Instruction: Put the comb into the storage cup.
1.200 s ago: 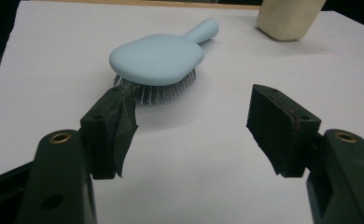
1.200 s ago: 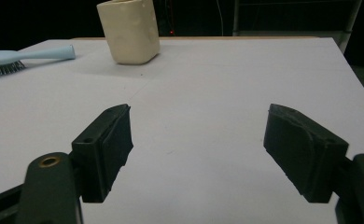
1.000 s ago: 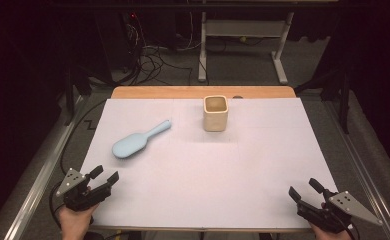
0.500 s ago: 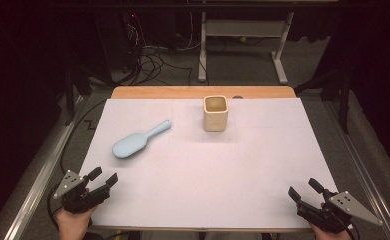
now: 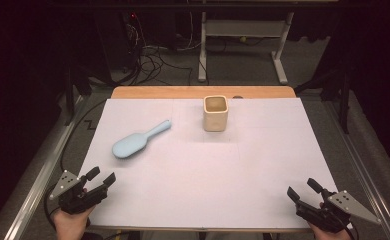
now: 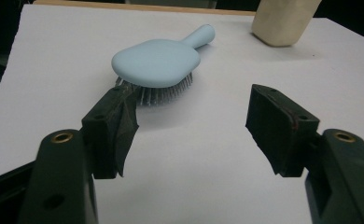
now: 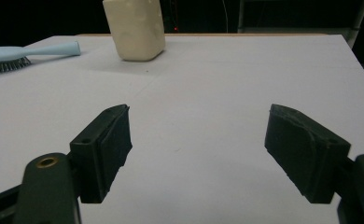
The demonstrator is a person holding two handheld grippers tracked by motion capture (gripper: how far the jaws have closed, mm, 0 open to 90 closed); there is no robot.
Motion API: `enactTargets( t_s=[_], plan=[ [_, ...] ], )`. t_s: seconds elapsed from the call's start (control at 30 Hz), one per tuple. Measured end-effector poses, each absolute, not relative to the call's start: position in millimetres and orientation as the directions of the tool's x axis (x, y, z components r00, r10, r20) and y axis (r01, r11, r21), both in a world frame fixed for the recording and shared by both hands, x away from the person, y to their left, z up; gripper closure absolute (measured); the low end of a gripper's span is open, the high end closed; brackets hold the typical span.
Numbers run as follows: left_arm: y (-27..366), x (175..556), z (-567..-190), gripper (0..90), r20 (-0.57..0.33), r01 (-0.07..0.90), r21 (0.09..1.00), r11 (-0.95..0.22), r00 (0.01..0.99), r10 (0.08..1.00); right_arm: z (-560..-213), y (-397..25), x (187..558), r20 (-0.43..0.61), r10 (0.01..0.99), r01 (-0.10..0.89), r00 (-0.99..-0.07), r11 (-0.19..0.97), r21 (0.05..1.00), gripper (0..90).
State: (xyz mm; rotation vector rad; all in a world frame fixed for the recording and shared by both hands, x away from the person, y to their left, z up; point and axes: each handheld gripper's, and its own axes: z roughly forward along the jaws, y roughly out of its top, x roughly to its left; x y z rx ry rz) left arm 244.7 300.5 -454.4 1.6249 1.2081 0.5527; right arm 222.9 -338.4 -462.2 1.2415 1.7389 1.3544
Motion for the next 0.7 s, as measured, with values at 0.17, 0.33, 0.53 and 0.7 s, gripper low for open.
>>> enactTargets(
  t_s=[0.17,0.33,0.53,0.7],
  plan=[
    [299.1,247.4,-454.4,34.1,-0.185,0.443,0.896,-0.016,0.406,0.895,-462.5,-340.1,222.9,0.096,0.924,0.309,-0.370,0.025,0.951,23.2],
    [297.6,246.5,-451.9,34.1,-0.181,0.437,0.899,-0.022,0.418,0.890,-461.9,-336.7,221.7,0.073,0.922,0.307,-0.381,0.051,0.950,23.2],
    [295.5,247.6,-448.6,33.9,-0.182,0.429,0.903,-0.018,0.420,0.889,-462.2,-337.8,222.0,0.080,0.920,0.309,-0.383,0.046,0.950,23.1],
    [290.9,251.1,-449.3,34.3,-0.191,0.432,0.902,-0.013,0.424,0.885,-462.3,-337.0,222.9,0.074,0.918,0.308,-0.389,0.054,0.950,23.1]
  ],
)
